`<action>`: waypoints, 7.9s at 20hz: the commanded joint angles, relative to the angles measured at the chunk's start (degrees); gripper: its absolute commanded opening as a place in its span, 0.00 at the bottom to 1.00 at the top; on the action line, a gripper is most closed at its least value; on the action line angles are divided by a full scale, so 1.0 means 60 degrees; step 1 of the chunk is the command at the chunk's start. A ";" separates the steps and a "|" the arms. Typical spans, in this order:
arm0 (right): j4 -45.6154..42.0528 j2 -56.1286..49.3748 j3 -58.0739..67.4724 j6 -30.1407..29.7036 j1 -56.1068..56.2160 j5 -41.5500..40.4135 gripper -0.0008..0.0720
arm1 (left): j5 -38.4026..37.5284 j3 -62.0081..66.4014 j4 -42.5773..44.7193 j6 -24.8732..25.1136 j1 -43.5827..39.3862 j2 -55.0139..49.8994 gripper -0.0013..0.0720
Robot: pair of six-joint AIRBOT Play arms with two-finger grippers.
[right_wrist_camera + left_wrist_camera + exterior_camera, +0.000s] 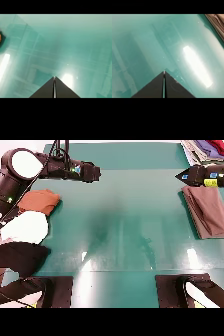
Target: Fold the shirts.
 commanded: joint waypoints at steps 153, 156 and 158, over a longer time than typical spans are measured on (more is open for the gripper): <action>-0.1599 -0.6331 0.4991 -0.0124 -0.1523 0.3989 0.56 | -0.3606 0.0758 -0.0011 0.1071 0.5421 -0.2590 0.86; -0.1392 -0.5304 0.3606 -0.0419 -0.1763 0.3759 0.56 | -0.3923 -0.0831 -0.0047 0.1082 0.6094 -0.2084 0.86; -0.1395 -0.4554 0.2521 -0.0459 -0.1778 0.3402 0.56 | -0.3377 -0.2703 -0.0222 0.1388 0.6105 -0.1559 0.86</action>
